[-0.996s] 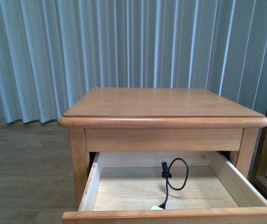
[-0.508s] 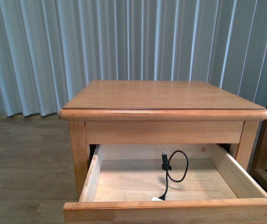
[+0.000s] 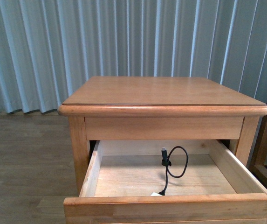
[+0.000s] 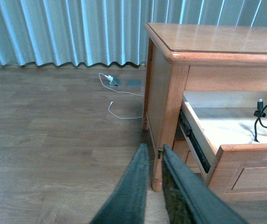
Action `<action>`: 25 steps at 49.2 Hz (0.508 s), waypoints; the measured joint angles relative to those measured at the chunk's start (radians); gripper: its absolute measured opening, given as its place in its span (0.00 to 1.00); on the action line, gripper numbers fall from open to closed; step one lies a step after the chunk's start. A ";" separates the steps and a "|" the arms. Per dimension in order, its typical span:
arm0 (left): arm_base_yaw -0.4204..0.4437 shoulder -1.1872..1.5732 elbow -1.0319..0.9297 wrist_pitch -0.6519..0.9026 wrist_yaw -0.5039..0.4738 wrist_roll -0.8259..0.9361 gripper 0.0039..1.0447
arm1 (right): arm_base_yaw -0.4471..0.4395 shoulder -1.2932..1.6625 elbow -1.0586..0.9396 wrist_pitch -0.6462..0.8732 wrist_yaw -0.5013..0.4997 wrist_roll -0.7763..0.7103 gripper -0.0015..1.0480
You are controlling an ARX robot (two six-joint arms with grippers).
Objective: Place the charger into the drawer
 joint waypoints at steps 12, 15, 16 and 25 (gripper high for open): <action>0.000 0.000 0.000 0.000 0.000 0.000 0.54 | 0.121 0.341 0.072 -0.066 -0.016 0.095 0.92; 0.000 0.000 0.000 0.000 0.000 0.000 0.64 | 0.153 0.449 0.106 -0.035 -0.021 0.116 0.92; 0.000 0.000 0.000 0.000 0.000 0.000 0.68 | 0.162 0.486 0.118 -0.023 -0.026 0.124 0.92; 0.000 0.000 0.000 0.000 0.000 0.002 0.95 | 0.253 0.840 0.233 0.104 0.027 0.192 0.92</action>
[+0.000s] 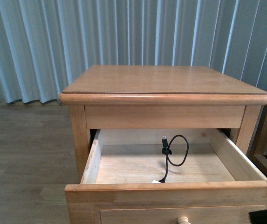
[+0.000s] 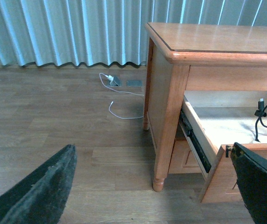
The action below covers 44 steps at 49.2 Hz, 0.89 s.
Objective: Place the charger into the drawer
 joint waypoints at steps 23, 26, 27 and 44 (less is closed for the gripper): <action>0.000 0.000 0.000 0.000 0.000 0.000 0.95 | 0.075 0.444 0.179 0.161 0.156 0.156 0.92; 0.000 0.000 0.000 0.000 0.000 0.000 0.95 | 0.074 0.482 0.200 0.178 0.173 0.163 0.92; 0.000 0.000 0.000 0.000 0.000 0.000 0.95 | 0.074 0.496 0.206 0.182 0.174 0.165 0.92; 0.000 0.000 0.000 0.000 0.000 0.000 0.95 | 0.068 0.649 0.359 0.214 0.217 0.233 0.92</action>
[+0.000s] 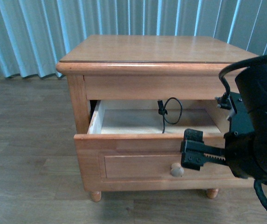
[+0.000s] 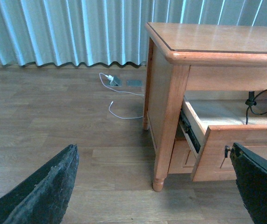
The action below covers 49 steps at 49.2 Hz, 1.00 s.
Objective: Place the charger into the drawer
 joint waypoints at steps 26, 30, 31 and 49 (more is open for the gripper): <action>0.000 0.000 0.000 0.000 0.000 0.000 0.95 | -0.001 0.260 0.262 0.003 0.109 0.153 0.92; 0.000 0.000 0.000 0.000 0.000 0.000 0.95 | -0.004 0.291 0.296 0.005 0.122 0.169 0.92; 0.000 0.000 0.000 0.000 0.000 0.000 0.95 | -0.005 0.299 0.306 0.007 0.126 0.173 0.92; 0.000 0.000 0.000 0.000 0.000 0.000 0.95 | -0.042 0.383 0.459 0.043 0.175 0.223 0.92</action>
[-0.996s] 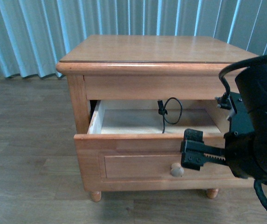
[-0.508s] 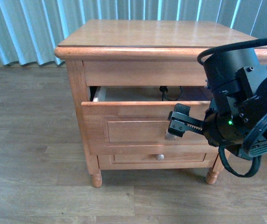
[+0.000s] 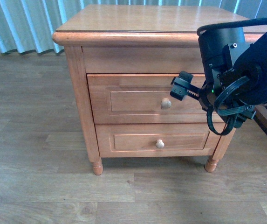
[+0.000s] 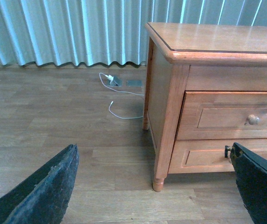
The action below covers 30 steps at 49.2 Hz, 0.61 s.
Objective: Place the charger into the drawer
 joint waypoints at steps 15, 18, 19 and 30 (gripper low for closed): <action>0.000 0.000 0.000 0.000 0.000 0.000 0.95 | -0.004 0.035 0.045 -0.006 0.011 0.003 0.92; 0.000 0.000 0.000 0.000 0.000 0.000 0.95 | -0.004 0.035 0.045 0.001 0.013 0.003 0.92; 0.000 0.000 0.000 0.000 0.000 0.000 0.95 | -0.004 0.035 0.045 0.004 0.014 0.003 0.92; 0.000 0.000 0.000 0.000 0.000 0.000 0.95 | -0.006 -0.027 -0.021 0.036 -0.038 0.014 0.92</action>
